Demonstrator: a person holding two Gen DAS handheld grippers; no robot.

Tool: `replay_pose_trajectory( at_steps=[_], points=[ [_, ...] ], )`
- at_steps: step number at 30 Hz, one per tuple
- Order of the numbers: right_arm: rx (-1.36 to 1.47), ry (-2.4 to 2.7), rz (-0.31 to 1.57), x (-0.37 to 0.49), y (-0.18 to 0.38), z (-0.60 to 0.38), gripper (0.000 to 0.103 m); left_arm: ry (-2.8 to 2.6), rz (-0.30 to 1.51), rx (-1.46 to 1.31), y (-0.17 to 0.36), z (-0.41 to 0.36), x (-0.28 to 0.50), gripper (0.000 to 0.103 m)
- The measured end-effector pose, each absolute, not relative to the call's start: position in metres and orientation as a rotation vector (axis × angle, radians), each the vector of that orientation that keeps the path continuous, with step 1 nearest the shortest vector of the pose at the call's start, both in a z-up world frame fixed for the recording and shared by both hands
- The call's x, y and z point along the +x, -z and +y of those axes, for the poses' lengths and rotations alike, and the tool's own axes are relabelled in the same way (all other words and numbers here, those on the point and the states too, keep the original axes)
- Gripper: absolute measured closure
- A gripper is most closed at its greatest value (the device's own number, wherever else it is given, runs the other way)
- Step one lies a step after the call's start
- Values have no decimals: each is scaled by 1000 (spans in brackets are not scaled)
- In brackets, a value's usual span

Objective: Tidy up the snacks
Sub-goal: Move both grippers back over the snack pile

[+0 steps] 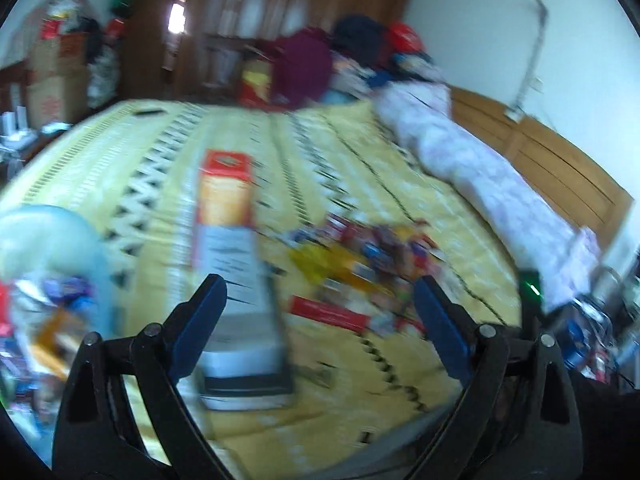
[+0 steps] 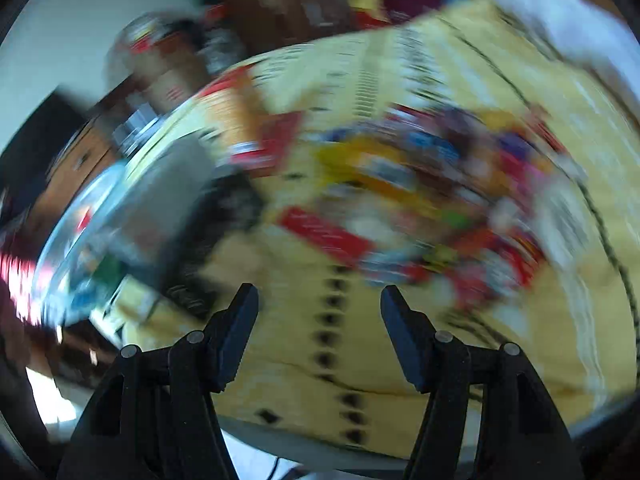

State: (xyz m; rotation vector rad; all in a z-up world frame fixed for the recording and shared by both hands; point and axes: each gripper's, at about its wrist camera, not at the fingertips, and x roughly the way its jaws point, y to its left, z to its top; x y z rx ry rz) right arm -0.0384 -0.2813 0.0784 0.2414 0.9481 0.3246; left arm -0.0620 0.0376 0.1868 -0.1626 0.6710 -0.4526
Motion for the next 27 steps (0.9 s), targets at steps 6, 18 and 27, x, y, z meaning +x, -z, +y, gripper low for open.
replay_pose_trajectory(
  at_steps=[6, 18, 27],
  points=[
    [479, -238, 974, 20, -50, -362, 40, 517, 779, -130, -158, -10, -46, 8],
    [360, -295, 936, 53, -42, -358, 91, 543, 901, -80, -118, -65, -28, 8],
    [416, -289, 704, -10, -119, -438, 91, 842, 1026, 44, -67, -169, 0, 13]
  ],
)
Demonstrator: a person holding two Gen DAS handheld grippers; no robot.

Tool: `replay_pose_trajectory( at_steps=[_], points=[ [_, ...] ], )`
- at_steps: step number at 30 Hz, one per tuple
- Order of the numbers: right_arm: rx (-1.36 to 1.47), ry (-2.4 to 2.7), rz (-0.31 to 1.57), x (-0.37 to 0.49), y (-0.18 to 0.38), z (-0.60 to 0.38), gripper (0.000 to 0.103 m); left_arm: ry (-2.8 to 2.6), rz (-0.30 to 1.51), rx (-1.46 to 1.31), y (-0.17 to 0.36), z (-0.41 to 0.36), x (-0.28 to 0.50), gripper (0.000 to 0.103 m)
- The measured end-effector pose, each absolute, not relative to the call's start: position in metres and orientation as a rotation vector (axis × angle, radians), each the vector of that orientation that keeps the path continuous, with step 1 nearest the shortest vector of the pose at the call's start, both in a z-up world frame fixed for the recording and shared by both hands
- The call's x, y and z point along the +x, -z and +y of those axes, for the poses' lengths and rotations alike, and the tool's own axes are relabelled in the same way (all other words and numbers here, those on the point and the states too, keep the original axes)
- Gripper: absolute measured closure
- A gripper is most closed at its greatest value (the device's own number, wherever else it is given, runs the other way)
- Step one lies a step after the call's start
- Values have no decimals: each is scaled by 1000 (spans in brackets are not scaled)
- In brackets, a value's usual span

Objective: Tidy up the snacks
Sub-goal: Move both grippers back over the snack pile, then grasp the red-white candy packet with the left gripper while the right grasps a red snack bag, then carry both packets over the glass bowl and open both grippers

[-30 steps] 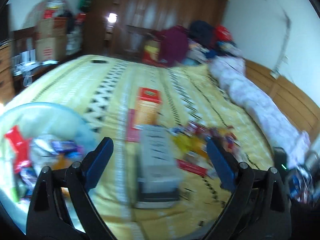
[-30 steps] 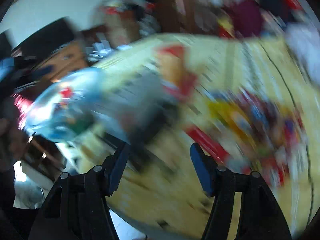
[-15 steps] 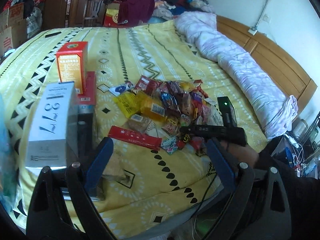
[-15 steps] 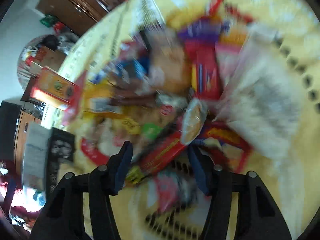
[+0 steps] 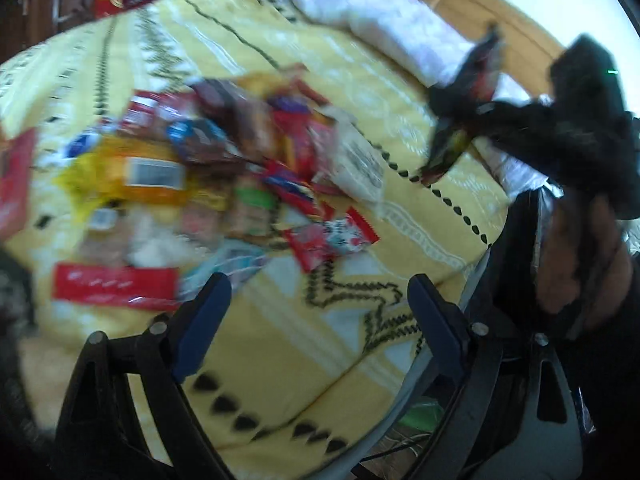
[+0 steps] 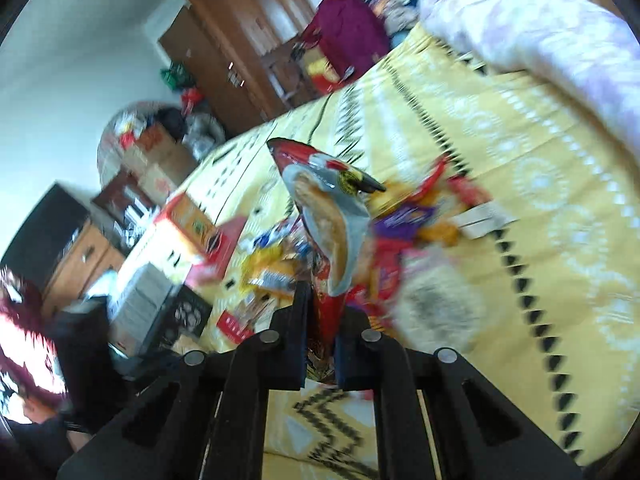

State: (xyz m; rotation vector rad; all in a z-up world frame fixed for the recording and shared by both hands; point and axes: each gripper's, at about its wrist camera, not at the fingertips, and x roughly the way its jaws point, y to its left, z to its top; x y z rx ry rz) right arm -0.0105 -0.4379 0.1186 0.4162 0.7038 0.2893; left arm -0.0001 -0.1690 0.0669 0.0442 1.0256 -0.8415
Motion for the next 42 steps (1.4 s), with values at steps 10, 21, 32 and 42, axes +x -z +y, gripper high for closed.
replay_pose_trajectory(
  at_steps=[10, 21, 32, 42],
  points=[
    [565, -274, 665, -43, -111, -507, 91, 912, 1058, 103, -30, -228, 22, 14],
    [580, -279, 661, -44, -101, -509, 91, 897, 985, 121, -43, -225, 8, 74],
    [463, -430, 595, -19, -166, -436, 91, 534, 772, -36, -167, -64, 3, 74],
    [253, -775, 570, 20, -250, -227, 91, -93, 657, -143, -221, 169, -41, 73]
  ],
)
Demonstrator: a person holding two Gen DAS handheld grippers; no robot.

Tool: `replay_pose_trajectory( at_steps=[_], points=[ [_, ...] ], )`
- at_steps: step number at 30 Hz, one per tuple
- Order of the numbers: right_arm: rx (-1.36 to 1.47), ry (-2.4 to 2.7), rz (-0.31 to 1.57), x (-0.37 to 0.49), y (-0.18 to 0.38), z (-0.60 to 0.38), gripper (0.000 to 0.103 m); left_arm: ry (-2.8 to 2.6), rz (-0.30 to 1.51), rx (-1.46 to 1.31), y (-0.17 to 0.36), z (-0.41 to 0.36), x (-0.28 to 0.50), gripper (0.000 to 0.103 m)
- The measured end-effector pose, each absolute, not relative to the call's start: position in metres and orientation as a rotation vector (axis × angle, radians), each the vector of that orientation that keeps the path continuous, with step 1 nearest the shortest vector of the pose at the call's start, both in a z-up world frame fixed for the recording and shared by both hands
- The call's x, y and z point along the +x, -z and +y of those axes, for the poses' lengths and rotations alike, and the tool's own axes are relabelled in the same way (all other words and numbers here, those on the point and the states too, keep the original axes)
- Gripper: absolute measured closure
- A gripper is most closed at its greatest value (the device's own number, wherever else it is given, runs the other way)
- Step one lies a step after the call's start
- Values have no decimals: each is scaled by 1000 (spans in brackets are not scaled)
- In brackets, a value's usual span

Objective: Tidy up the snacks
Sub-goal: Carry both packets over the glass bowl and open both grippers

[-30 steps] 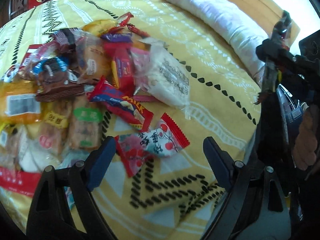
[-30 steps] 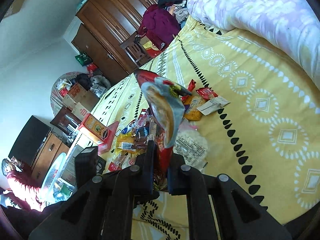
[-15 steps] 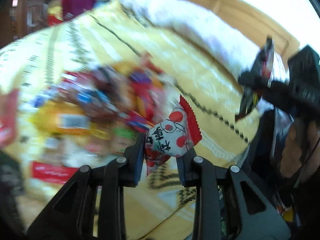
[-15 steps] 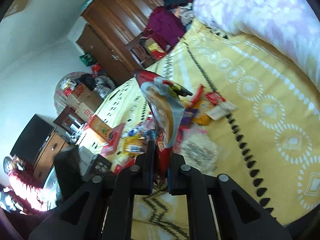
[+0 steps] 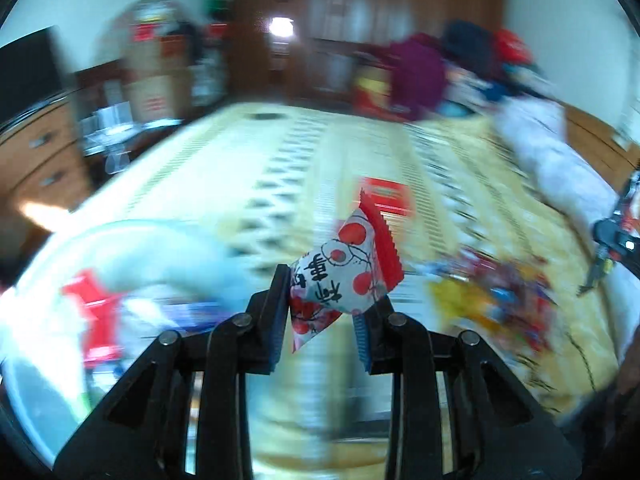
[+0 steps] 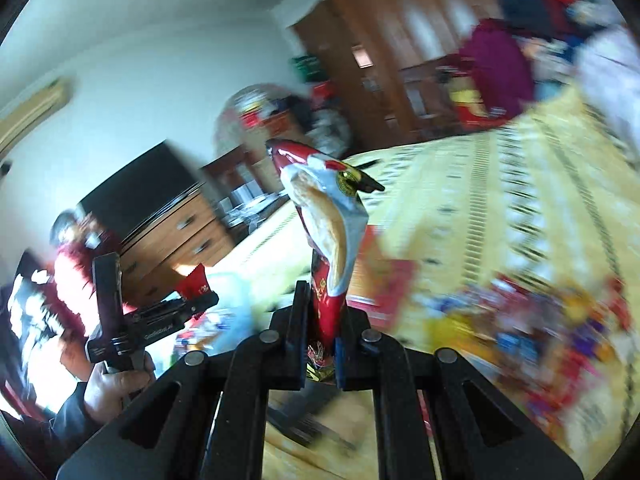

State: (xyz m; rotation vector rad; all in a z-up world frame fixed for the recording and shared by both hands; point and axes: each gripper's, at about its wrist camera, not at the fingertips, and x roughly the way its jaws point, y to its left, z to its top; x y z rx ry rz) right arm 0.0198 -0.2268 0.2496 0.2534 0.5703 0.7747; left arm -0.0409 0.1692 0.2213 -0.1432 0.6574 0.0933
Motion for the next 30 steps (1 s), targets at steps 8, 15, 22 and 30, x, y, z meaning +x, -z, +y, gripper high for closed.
replay_pose_trajectory(
  at_steps=[8, 15, 22, 30],
  points=[
    [71, -1054, 660, 27, -268, -11, 91, -345, 677, -213, -205, 277, -80, 72],
    [-63, -1137, 791, 27, -233, 115, 91, -356, 724, -274, -184, 310, -86, 72],
    [-109, -1135, 821, 26, -216, 143, 91, -353, 734, -310, -180, 325, -87, 70],
    [-126, -1132, 836, 25, -213, 153, 90, -348, 738, -317, -178, 331, -86, 70]
  ],
)
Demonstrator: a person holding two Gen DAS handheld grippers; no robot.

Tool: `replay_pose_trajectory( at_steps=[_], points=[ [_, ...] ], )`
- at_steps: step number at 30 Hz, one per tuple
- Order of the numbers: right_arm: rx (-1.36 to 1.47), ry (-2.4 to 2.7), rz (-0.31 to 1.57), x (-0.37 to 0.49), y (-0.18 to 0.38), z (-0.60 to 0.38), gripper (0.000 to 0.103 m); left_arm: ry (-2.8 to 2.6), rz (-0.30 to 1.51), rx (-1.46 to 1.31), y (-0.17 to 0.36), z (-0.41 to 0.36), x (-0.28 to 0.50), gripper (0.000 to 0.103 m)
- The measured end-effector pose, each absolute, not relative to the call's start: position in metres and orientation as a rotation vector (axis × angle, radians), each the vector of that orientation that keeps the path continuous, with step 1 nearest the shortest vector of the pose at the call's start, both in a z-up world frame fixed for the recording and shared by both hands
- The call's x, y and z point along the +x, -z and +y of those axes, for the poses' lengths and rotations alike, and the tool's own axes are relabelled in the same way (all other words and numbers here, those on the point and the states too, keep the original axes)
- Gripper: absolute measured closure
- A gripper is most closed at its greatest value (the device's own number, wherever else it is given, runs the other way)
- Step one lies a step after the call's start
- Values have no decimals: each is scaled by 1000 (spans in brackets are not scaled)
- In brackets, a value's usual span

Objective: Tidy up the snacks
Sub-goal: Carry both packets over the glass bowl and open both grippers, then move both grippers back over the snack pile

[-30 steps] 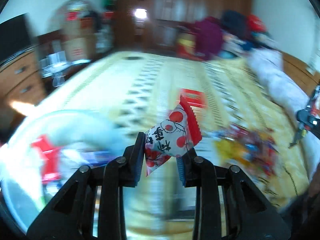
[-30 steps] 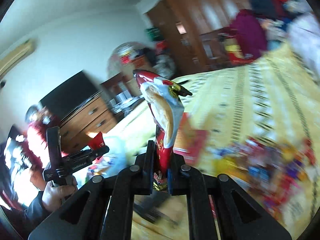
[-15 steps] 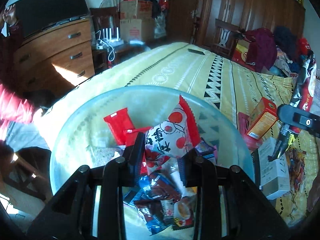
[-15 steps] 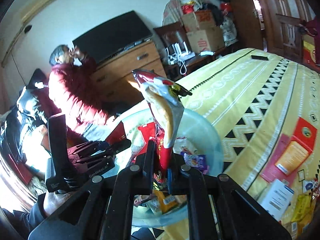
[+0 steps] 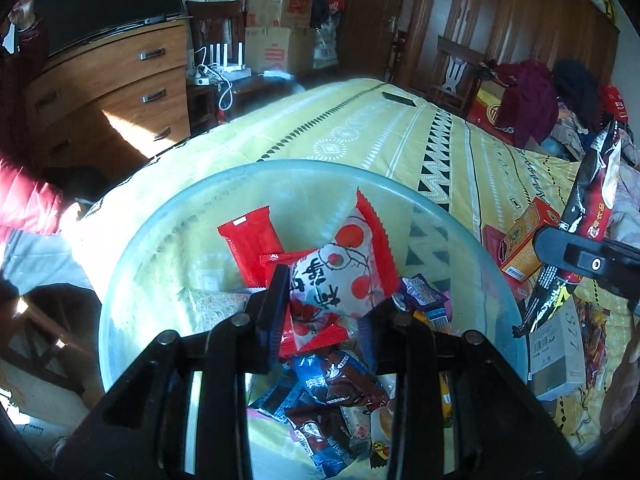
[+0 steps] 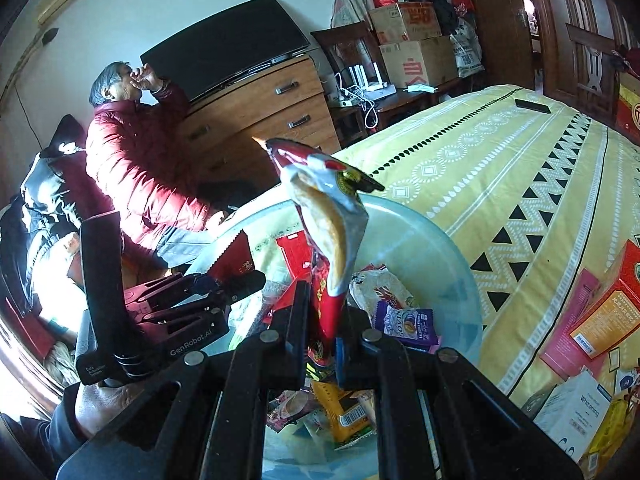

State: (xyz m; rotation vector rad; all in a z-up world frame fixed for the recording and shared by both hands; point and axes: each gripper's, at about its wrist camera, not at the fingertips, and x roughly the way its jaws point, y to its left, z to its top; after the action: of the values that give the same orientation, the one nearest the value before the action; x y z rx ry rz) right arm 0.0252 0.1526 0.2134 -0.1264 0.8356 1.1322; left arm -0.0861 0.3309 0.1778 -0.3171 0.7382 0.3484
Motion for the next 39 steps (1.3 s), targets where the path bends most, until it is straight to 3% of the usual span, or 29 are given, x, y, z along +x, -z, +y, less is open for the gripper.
replay_pose_trajectory(
  at_steps=[7, 9, 10, 11, 12, 17, 21, 23, 24, 25, 28, 32, 39],
  points=[
    [-127, -1135, 841, 25, -212, 155, 88, -349, 751, -315, -175, 333, -84, 69],
    [-138, -1136, 843, 24, -211, 157, 87, -342, 761, -323, -174, 334, -83, 48],
    [-141, -1137, 843, 24, -210, 157, 70, -345, 768, -328, -173, 334, -82, 14],
    [-137, -1141, 840, 23, -210, 157, 61, -349, 774, -331, -173, 335, -81, 1],
    [-133, -1137, 836, 23, -211, 156, 48, -353, 775, -326, -172, 335, -80, 0],
    [-115, -1089, 772, 14, -226, 132, 41, -351, 801, -359, -169, 331, -77, 0],
    [-115, -978, 563, -17, -260, 65, 38, -292, 631, -306, -216, 286, -90, 0],
    [-118, -872, 440, -38, -275, 16, 22, -245, 524, -248, -243, 251, -97, 0],
    [-117, -819, 392, -46, -279, -5, 6, -206, 452, -208, -259, 224, -101, 0],
    [-113, -741, 329, -57, -281, -36, 0, -176, 398, -181, -269, 203, -104, 0],
    [-110, -533, 261, -75, -272, -116, 0, -75, 281, -150, -278, 130, -109, 0],
    [-98, -344, 394, -70, -224, -204, 0, 100, 329, -78, -237, 31, -94, 0],
    [-6, -238, 774, -42, -85, -313, 0, 365, 769, 36, -80, -100, -35, 0]
  ],
)
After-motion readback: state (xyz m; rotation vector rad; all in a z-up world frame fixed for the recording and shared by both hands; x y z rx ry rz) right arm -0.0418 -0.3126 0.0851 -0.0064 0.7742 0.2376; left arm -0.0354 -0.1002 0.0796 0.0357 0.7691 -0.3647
